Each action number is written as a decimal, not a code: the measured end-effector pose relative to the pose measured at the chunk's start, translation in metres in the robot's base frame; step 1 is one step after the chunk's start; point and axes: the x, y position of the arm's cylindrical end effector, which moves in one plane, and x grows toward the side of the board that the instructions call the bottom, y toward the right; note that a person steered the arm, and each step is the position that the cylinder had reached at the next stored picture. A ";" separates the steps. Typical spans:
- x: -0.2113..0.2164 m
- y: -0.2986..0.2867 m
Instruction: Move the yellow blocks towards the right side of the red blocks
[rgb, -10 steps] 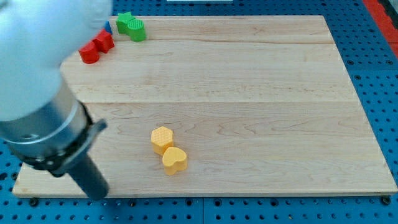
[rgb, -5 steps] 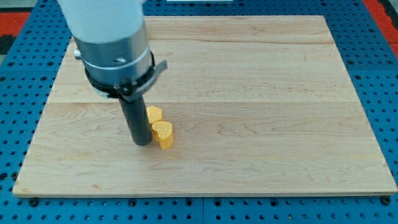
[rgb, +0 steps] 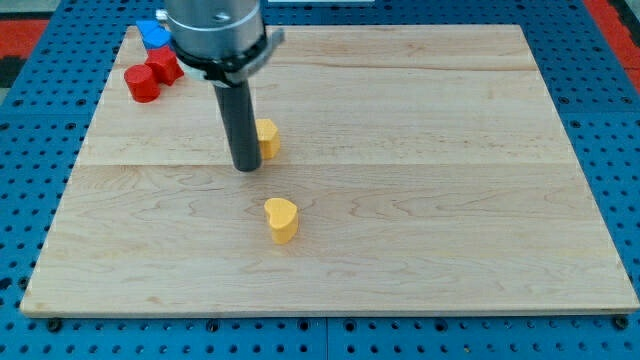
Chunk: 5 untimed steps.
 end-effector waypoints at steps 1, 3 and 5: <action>-0.018 0.017; -0.106 -0.006; -0.154 0.034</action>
